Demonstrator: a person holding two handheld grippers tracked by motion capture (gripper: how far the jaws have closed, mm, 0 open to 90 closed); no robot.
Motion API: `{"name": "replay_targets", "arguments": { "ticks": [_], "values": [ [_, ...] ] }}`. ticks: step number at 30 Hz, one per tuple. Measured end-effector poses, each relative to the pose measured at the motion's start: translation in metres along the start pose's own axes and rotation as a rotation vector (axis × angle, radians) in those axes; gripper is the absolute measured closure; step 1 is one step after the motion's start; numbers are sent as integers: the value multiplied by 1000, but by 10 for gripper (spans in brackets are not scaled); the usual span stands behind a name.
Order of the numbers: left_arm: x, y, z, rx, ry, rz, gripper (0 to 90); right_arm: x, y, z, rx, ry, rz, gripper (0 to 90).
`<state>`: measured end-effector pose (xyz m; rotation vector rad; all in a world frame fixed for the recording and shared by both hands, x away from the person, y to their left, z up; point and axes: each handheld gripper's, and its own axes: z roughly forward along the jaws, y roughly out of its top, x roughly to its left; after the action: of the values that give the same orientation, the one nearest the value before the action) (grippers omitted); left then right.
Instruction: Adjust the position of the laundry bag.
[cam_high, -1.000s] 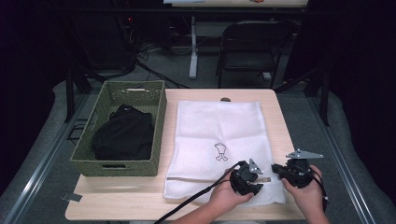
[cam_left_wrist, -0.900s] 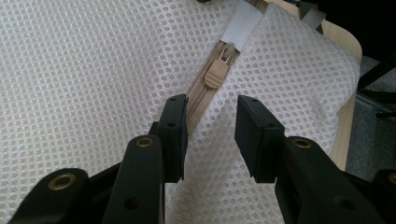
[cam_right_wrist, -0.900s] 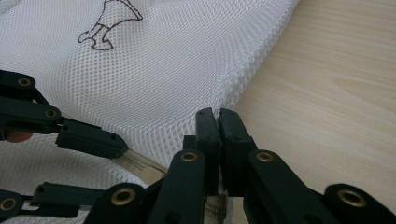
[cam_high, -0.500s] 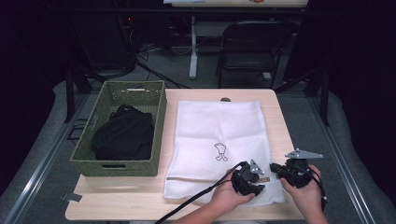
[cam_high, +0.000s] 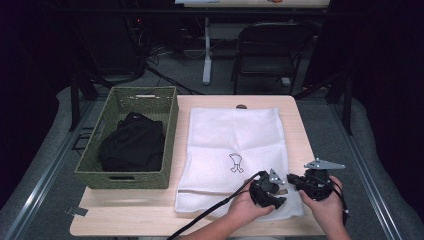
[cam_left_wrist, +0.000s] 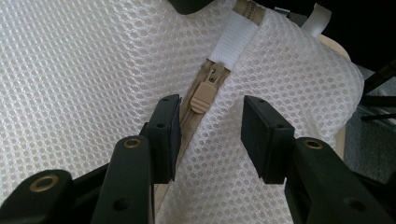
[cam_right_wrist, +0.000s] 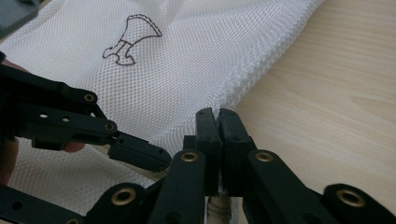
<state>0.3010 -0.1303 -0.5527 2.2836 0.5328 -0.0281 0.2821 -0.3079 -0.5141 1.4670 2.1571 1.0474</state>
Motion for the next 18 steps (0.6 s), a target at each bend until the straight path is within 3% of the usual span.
{"name": "replay_targets", "arguments": {
  "ticks": [18],
  "values": [
    [-1, 1, 0, -7, -33, 2, 589, 0, 0, 1, -7, -5, -12, 879]
  ]
}}
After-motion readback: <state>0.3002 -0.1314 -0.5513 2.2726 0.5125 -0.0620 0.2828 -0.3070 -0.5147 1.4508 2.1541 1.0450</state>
